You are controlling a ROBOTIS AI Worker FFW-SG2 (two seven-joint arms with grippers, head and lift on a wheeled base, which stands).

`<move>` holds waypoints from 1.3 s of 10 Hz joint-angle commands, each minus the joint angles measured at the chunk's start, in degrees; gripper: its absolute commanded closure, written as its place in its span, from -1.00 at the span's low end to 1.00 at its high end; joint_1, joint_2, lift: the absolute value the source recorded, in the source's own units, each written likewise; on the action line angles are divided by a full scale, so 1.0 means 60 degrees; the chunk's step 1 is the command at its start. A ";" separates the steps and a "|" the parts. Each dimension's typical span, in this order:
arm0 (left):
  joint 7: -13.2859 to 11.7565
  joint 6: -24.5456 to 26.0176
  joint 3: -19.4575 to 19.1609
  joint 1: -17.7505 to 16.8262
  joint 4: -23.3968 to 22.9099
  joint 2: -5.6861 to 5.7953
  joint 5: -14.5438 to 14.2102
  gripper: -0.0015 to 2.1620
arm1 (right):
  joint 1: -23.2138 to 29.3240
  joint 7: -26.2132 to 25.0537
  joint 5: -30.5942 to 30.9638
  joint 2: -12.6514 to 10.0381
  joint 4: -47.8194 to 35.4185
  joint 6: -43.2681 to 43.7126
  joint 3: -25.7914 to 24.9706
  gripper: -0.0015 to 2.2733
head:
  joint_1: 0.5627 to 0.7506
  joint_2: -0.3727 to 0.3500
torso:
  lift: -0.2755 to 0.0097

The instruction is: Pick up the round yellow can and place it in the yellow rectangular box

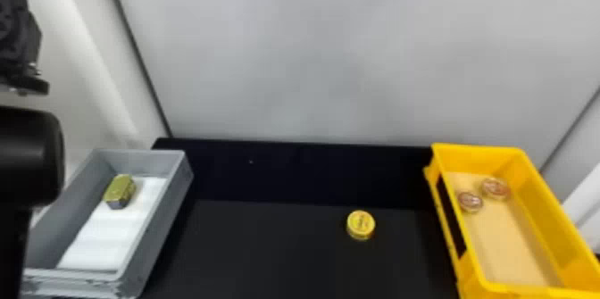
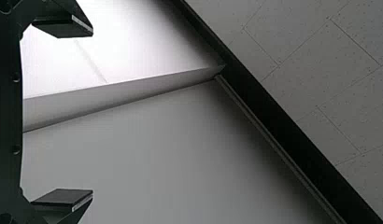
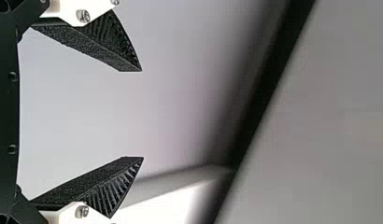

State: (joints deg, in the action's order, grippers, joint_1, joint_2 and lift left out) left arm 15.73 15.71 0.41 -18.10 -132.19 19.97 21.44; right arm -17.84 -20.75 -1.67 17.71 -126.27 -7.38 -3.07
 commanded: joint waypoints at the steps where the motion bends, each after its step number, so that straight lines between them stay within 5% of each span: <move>1: 0.0001 0.0020 0.0035 -0.0015 0.0000 -0.0030 0.0000 -0.93 | -0.0469 0.0557 -0.3384 -0.0373 -0.0049 -0.4265 -0.0822 -0.89 | 0.07 0.18 | 0.86; 3: 0.0060 -0.0127 0.0211 -0.0133 0.0190 -0.0206 0.0000 -0.93 | -0.1246 0.1656 -0.5816 0.0081 0.0405 -0.7402 -0.1451 -0.88 | 0.07 0.18 | 0.86; 4: 0.0075 -0.0303 0.0240 -0.0089 0.0308 -0.0470 0.0000 -0.93 | -0.1377 0.1773 -0.7251 0.0667 0.1005 -0.8252 -0.1334 -0.88 | 0.07 0.18 | 0.86; 6: 0.0104 -0.0405 0.0167 -0.0045 0.0337 -0.0587 0.0000 -0.93 | -0.1099 0.2286 -0.9097 0.1502 0.2163 -0.8442 -0.0690 -0.88 | 0.07 0.18 | 0.86; 9: 0.0236 -0.0610 0.0460 -0.0074 0.0688 -0.0836 -0.0117 -0.93 | -0.0586 0.4146 -0.7530 0.1121 0.2705 -0.8838 -0.0660 -0.88 | 0.07 0.18 | 0.86; 13: 0.0265 -0.0772 0.0372 0.0146 0.0820 -0.1466 -0.0176 -0.93 | -0.0206 0.4879 -0.6914 0.1048 0.4228 -0.9146 0.0380 -0.87 | 0.07 0.18 | 0.86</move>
State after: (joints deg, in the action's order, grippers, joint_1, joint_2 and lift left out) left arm 17.22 11.46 2.42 -17.40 -127.67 12.27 20.48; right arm -20.02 7.79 -43.64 23.83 -103.84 -61.76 -2.86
